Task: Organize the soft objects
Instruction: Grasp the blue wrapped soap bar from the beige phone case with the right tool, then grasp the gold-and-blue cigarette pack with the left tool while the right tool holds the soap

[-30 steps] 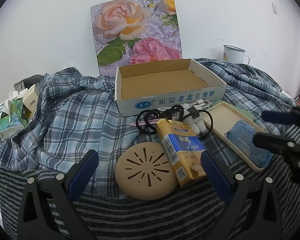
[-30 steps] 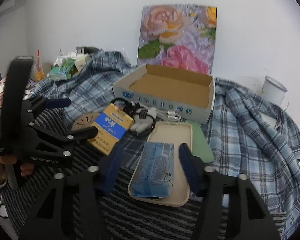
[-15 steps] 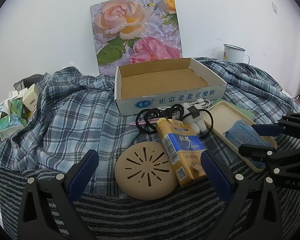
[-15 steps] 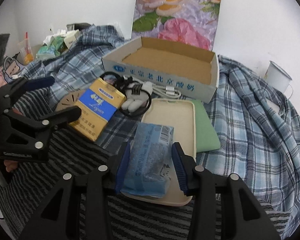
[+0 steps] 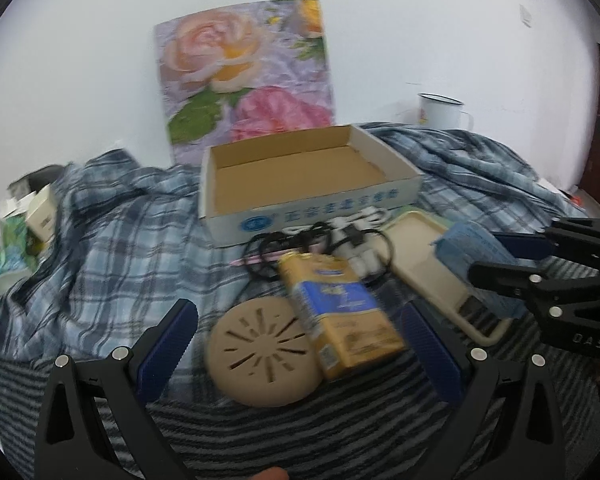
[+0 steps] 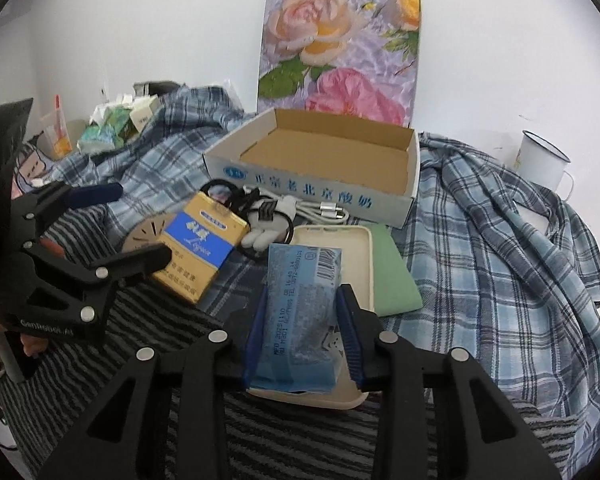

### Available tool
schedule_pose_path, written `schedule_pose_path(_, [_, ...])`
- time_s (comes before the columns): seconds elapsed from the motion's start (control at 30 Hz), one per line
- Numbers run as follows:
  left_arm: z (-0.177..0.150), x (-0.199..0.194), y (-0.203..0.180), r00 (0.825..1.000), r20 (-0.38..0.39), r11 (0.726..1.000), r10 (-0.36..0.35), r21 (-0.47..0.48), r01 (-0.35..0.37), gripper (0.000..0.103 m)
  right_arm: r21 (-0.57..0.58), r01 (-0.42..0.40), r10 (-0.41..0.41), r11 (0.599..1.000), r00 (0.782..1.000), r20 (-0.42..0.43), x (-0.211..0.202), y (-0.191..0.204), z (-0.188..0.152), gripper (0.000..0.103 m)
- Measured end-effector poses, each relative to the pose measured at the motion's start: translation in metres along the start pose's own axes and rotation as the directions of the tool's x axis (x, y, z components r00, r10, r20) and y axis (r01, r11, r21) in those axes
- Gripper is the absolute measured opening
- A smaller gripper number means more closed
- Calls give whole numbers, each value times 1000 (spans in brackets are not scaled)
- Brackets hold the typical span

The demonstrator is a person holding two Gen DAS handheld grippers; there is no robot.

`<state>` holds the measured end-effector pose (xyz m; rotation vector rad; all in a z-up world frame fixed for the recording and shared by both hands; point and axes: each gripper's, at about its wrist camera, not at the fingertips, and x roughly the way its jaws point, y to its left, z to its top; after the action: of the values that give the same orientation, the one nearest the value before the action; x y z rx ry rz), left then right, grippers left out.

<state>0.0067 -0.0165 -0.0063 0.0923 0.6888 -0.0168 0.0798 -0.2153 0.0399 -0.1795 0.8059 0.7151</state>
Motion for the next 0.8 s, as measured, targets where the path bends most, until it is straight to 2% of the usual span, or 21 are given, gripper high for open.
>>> schedule_pose_path(0.2, [11,12,-16,991,-67,992,-118,29,121,103,54,-18,15,998,999,45,-10,-9,0,34])
schedule_pose_path(0.33, [13,27,-27,992,-114,996,-62,64,69,103,69,-32,28,997,998,56,-11,-11,0,34])
schedule_pose_path(0.5, [9,41,-42,987,-150,989,48,147,-25,103,70,-52,47,996,997,66,-13,-12,-1,34])
schedule_pose_path(0.6, [5,47,-48,982,-174,980,72,194,-38,92,77,-69,63,995,995,71,-13,-13,-2,34])
schedule_pose_path(0.63, [4,47,-51,981,-173,976,89,210,-51,86,80,-75,69,994,995,73,-13,-14,-2,34])
schedule_pose_path(0.67, [3,48,-53,980,-174,974,100,221,-60,76,82,-78,72,994,995,76,-14,-15,-2,34])
schedule_pose_path(0.8, [0,45,-52,983,-165,975,85,216,-48,70,95,-95,87,991,992,87,-15,-17,-3,34])
